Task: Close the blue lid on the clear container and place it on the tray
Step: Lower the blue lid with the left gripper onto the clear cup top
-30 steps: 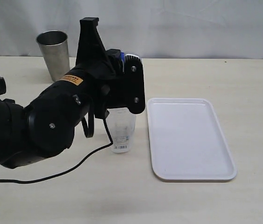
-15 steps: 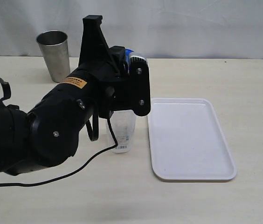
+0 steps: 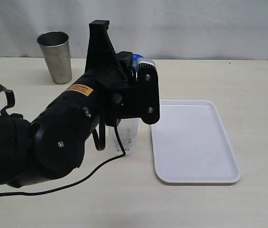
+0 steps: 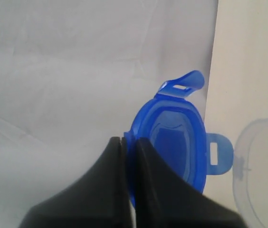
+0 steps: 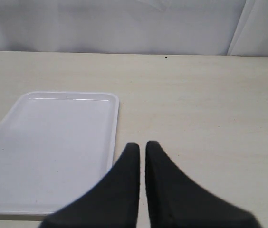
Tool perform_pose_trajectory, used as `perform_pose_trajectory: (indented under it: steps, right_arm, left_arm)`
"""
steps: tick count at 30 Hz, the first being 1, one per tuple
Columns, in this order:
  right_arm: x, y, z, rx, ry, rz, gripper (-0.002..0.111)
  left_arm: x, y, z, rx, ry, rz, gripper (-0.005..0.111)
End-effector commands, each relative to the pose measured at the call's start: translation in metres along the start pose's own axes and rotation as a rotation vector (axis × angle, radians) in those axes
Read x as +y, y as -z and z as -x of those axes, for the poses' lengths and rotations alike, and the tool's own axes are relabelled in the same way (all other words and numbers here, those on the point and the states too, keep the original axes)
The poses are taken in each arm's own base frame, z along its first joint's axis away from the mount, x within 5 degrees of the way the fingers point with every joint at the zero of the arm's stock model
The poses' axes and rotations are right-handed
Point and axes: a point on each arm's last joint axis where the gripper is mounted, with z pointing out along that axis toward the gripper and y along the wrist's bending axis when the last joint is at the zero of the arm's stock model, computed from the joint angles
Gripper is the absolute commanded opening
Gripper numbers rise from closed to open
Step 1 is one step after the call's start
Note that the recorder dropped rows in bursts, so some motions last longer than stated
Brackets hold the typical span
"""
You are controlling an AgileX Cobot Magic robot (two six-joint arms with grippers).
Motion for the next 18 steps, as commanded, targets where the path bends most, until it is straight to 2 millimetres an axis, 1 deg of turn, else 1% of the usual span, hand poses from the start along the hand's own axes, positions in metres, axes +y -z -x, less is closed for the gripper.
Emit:
perform_pose_trajectory:
  steps: [1,9,16,18]
  right_arm:
    - [-0.0003,0.0002,0.0001,-0.007,0.0,-0.005,0.005]
    - [-0.0003,0.0002,0.0001,-0.007,0.0,-0.005,0.005]
    - [-0.0003,0.0002,0.0001,-0.007,0.0,-0.005,0.005]
    - [-0.0003,0.0002,0.0001,-0.007,0.0,-0.005,0.005]
  left_arm:
    - [0.0006,0.0021,-0.0016,0.017,-0.004,-0.006,0.0]
    - [-0.0041,0.0022,0.0011,-0.012,-0.001,-0.058,0.0]
    - [-0.0041,0.0022,0.0011,-0.012,-0.001,-0.058,0.0]
    - [-0.0092,0.0069,0.0011,-0.015,-0.032,-0.046,0.0]
